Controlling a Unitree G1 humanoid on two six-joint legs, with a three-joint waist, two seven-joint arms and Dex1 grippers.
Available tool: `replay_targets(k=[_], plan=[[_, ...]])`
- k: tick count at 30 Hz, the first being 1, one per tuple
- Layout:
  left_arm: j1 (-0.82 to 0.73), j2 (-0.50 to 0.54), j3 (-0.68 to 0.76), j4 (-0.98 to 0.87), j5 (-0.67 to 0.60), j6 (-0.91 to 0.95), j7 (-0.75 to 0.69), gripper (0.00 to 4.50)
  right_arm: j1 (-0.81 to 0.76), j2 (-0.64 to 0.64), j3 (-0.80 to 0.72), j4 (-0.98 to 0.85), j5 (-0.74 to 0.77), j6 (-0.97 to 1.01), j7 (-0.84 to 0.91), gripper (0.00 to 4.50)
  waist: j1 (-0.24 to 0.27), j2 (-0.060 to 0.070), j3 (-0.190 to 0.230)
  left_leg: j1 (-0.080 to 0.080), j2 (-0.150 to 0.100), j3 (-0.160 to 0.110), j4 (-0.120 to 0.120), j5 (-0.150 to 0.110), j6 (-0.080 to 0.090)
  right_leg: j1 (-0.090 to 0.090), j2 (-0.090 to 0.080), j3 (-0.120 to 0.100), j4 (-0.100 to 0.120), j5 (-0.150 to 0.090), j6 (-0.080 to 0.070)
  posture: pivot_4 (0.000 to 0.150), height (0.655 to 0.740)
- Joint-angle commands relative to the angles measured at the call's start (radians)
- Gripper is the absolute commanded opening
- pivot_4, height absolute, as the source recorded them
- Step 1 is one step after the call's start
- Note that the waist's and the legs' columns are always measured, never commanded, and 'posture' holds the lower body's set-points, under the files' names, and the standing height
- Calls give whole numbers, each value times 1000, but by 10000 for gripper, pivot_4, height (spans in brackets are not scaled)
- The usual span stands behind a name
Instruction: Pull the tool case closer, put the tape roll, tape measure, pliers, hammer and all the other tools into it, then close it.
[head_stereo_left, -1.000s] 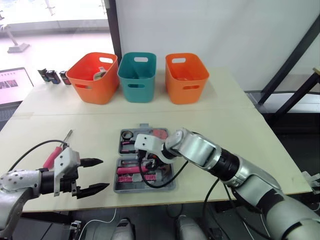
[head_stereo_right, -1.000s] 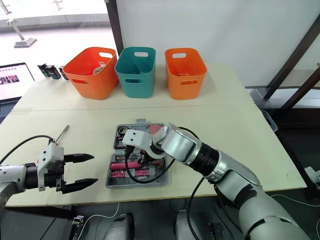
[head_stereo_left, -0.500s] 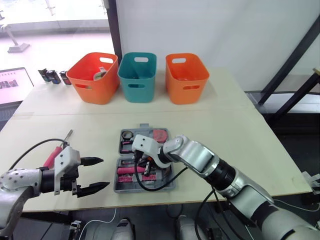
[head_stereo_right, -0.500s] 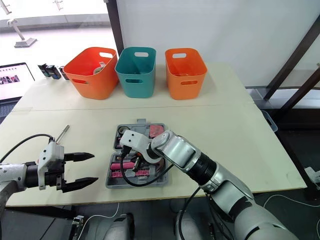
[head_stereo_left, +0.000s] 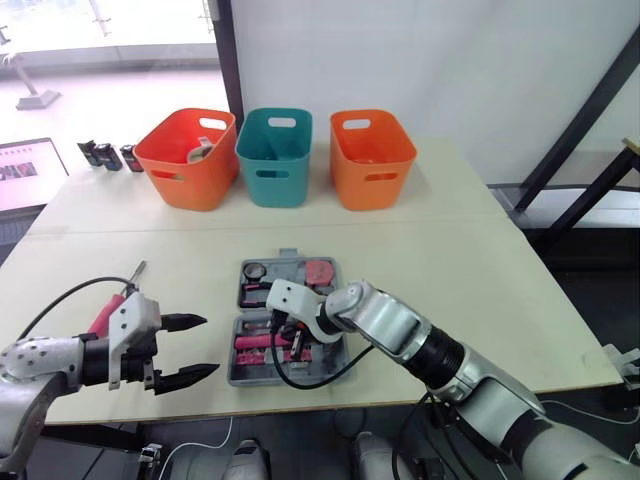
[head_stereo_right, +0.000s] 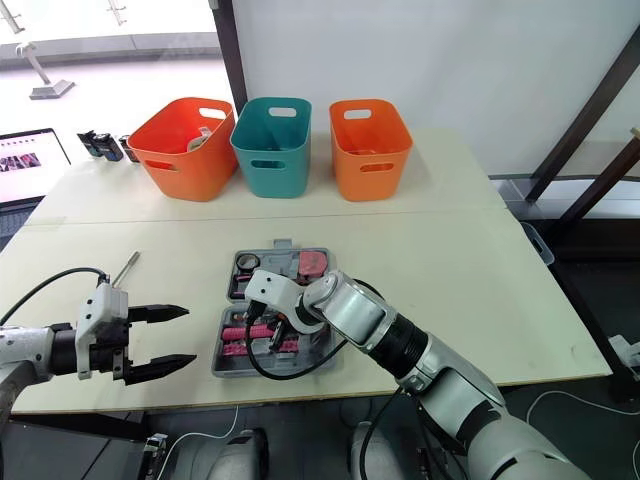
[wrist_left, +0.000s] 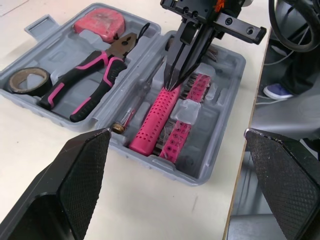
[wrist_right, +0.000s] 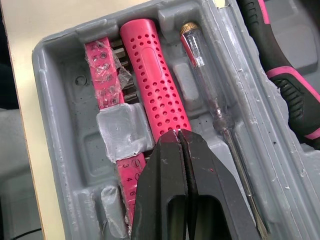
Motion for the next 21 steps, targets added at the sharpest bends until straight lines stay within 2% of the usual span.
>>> replay_targets(k=[1, 5, 9, 11, 16, 21], plan=[[2, 4, 15, -25, -11, -4, 0, 45000, 67, -19, 86, 85, -18, 66, 14, 450, 2, 0, -4, 1, 0, 0, -1, 0, 0, 1, 0, 0, 0, 0, 0, 1500, 7400], [0, 5, 15, -24, -11, -3, 1, 45000, 118, -24, 122, 189, -66, 5, 2, 450, 3, 2, -12, 11, 0, 0, -4, 0, -1, 11, -1, 0, -5, -3, -1, 1500, 7400], [-3, 7, 15, -22, -11, 0, 1, 45000, 134, 8, 54, 214, -69, -67, -9, 450, -1, 0, -27, 28, 0, 2, -8, -4, 0, 21, -1, 0, -6, -10, -5, 1500, 7400], [-5, 5, 16, -21, -12, 3, 5, 45000, 123, 27, 2, 195, -59, -87, -11, 450, -2, 0, -28, 31, 0, 2, -8, -6, -3, 24, -2, 0, -6, -11, -5, 1500, 7400], [0, -18, 31, 19, -9, 0, 34, 45000, 65, 39, -205, 1, 14, -224, 24, 450, -1, -1, -27, 26, 0, 1, -8, -5, -1, 17, -1, 0, -3, -10, -6, 1500, 7400], [1, -40, 81, 78, -5, -14, 78, 45000, 84, -42, -455, -303, 162, -98, 42, 450, 6, 2, -20, 10, 0, 0, -7, -4, -1, 7, 0, 0, 0, -10, -5, 1500, 7400]])
